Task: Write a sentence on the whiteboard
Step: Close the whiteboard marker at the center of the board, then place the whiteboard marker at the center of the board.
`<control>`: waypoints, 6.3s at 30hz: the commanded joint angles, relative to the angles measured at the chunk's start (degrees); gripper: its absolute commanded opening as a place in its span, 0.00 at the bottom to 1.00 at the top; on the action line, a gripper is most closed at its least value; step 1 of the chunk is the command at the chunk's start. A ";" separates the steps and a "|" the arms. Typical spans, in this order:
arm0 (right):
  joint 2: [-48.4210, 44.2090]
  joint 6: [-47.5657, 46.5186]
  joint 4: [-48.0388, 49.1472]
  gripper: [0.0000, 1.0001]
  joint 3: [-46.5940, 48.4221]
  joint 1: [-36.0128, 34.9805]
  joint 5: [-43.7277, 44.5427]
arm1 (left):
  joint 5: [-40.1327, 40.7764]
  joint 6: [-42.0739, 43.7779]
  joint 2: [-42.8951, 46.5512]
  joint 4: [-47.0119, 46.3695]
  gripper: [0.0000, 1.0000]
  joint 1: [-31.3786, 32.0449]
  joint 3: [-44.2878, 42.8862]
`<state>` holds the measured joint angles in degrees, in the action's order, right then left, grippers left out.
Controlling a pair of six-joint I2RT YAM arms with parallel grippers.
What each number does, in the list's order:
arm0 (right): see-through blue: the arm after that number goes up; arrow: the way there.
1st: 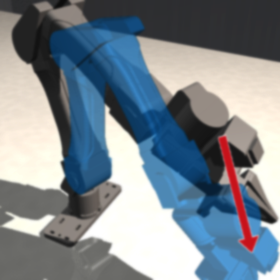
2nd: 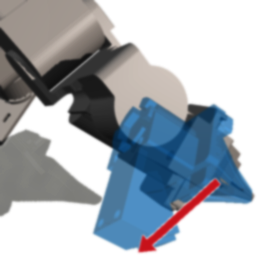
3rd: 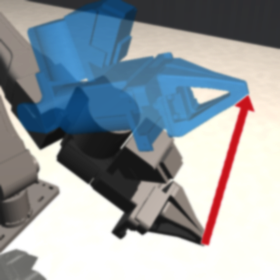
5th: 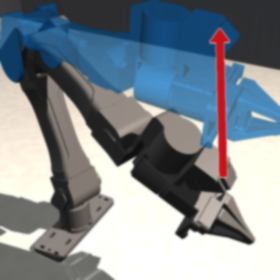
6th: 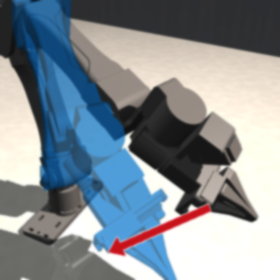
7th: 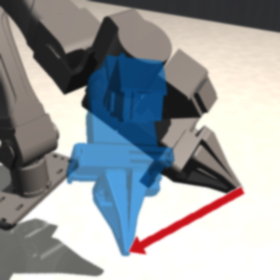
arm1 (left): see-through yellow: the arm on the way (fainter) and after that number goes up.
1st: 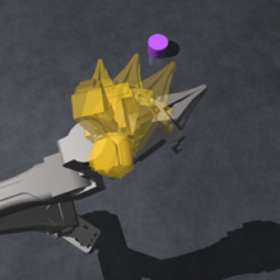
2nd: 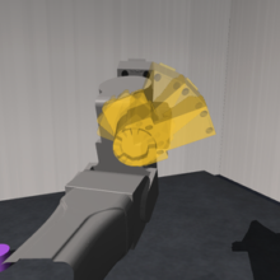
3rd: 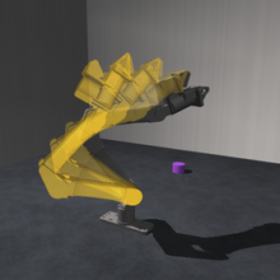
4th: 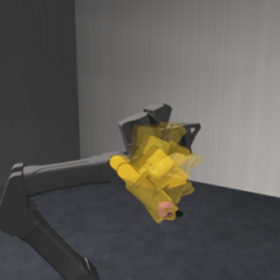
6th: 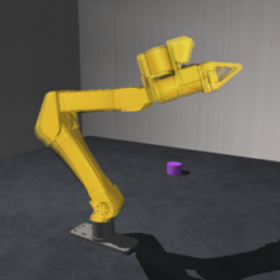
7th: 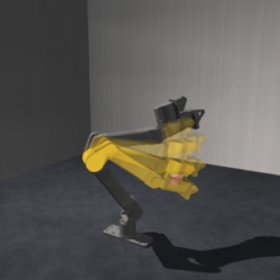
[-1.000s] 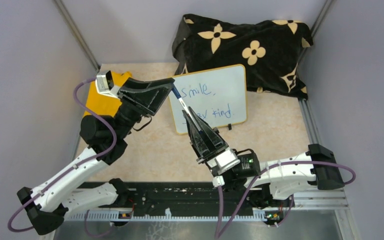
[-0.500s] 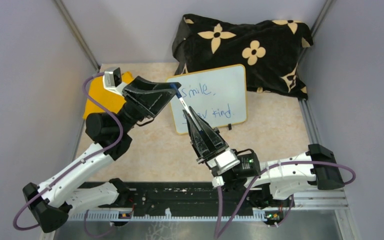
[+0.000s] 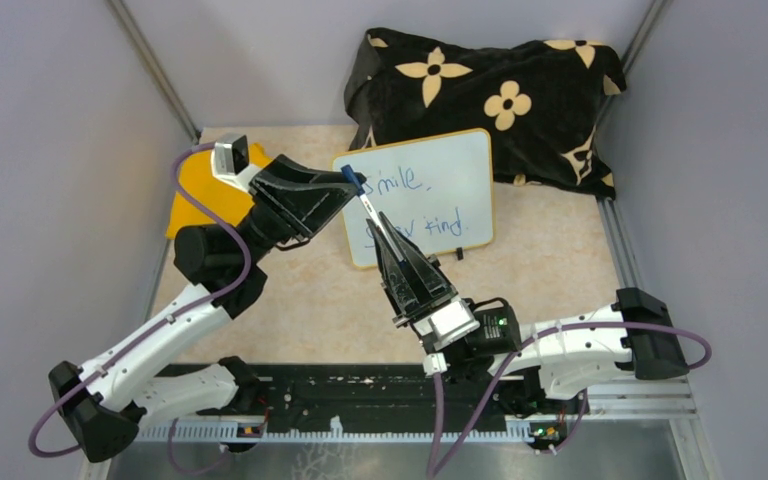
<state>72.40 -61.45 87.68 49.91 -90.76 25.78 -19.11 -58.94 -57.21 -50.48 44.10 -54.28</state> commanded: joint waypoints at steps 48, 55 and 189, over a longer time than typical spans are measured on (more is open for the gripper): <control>0.88 -1.04 3.03 0.00 1.59 -0.40 -0.36 | 1.34 3.04 -0.65 -0.29 0.33 6.62 5.24; 0.64 -0.62 2.59 0.00 1.50 -0.49 -0.47 | 4.42 6.72 1.98 4.56 0.57 6.36 3.51; -21.24 76.92 -78.30 0.00 -5.43 17.48 -11.80 | -2.77 29.24 11.68 40.35 0.00 4.42 8.24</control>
<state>52.66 15.22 6.17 44.49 -73.78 12.08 -18.96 -28.34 -44.77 -8.05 48.27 -47.72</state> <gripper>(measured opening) 0.066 0.049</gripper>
